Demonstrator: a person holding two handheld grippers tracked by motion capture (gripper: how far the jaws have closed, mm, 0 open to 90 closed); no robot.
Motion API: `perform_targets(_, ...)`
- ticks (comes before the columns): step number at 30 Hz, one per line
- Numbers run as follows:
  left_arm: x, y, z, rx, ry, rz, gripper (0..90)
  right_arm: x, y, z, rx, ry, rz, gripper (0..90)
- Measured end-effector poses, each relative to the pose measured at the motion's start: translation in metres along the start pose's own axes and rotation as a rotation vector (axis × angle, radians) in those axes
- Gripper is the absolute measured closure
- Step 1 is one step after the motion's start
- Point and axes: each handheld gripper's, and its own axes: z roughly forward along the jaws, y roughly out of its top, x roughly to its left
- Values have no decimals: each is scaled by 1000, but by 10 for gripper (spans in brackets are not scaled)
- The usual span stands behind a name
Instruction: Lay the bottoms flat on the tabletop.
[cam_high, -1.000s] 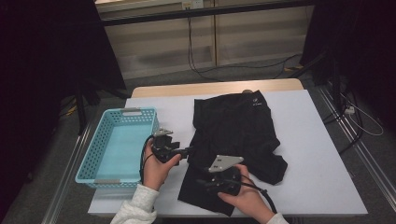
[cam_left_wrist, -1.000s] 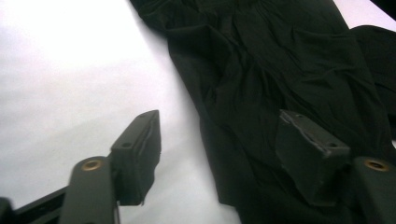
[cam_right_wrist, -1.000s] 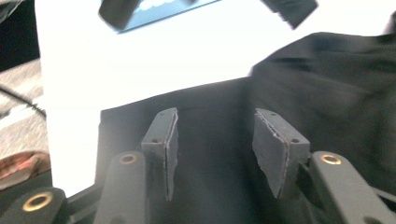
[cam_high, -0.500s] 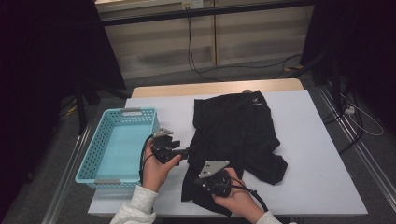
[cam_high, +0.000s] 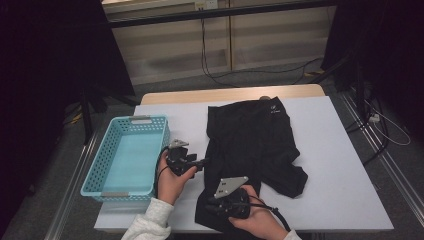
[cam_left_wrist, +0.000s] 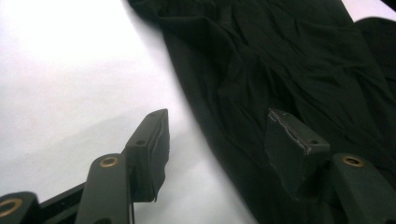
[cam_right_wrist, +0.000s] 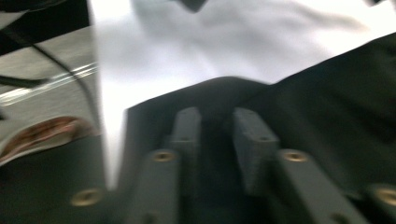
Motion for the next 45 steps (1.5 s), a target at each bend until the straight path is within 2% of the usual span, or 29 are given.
perform_targets(2,1,1,-1,-3,10,-8,393,-2,1,2,1,-51,11,534)
perform_targets(4,1,0,-1,1,9,-9,394,-3,0,6,26,-62,2,532)
perform_targets(5,1,0,-1,7,6,-7,395,-2,-1,8,15,-82,-18,579)
perform_targets(8,-1,-1,0,14,4,-4,394,-6,1,8,20,-86,-14,872)
perform_targets(10,-1,-1,1,16,5,-2,395,-8,0,7,10,-72,20,884)
perform_targets(12,-2,-2,3,22,-3,-13,406,-10,-1,4,6,-62,23,887)
perform_targets(14,-3,-3,7,37,6,-12,416,-10,-1,-2,-10,-40,40,887)
perform_targets(15,-3,-4,10,43,0,-22,424,-11,-1,-4,-12,-43,31,887)
perform_targets(16,-3,-5,13,57,7,-24,449,-11,-1,-5,-11,-46,25,887)
perform_targets(17,-4,-5,16,45,14,-22,466,-11,-1,-6,-12,-47,23,887)
perform_targets(20,-7,-3,19,62,1,-29,537,-12,-2,-6,-15,-43,18,886)
perform_targets(23,-14,-2,26,81,-28,-28,709,-11,-2,-6,-20,-40,18,886)
perform_targets(24,-15,-2,27,91,-40,-39,808,-11,-2,-7,-23,-41,19,886)
perform_targets(25,-17,-1,28,88,-49,-56,870,-11,-2,-7,-26,-43,19,886)
perform_targets(27,-18,6,23,58,-62,-57,896,-11,-1,-8,-35,-35,24,886)
perform_targets(30,-17,20,8,10,-50,-50,898,-8,2,-9,-71,-18,5,882)
perform_targets(32,-13,26,2,-4,-26,-45,898,-7,5,-8,-104,-11,8,844)
perform_targets(33,-9,27,2,2,-11,-53,897,-6,7,-7,-103,-11,12,806)
perform_targets(35,0,25,3,10,20,-75,891,-7,9,-7,-100,-35,17,694)
perform_targets(37,6,20,6,33,67,-86,883,-10,8,-12,-91,-70,17,640)
perform_targets(39,12,13,9,58,59,-123,865,-18,6,-20,-84,-106,42,563)
perform_targets(41,14,9,10,65,65,-142,867,-24,4,-25,-74,-134,71,511)
perform_targets(42,15,8,10,81,69,-136,879,-29,1,-28,-68,-155,85,482)
perform_targets(43,15,7,8,81,60,-147,883,-31,-1,-30,-65,-169,94,479)
perform_targets(45,13,5,6,87,73,-140,883,-37,-6,-33,-41,-186,97,479)
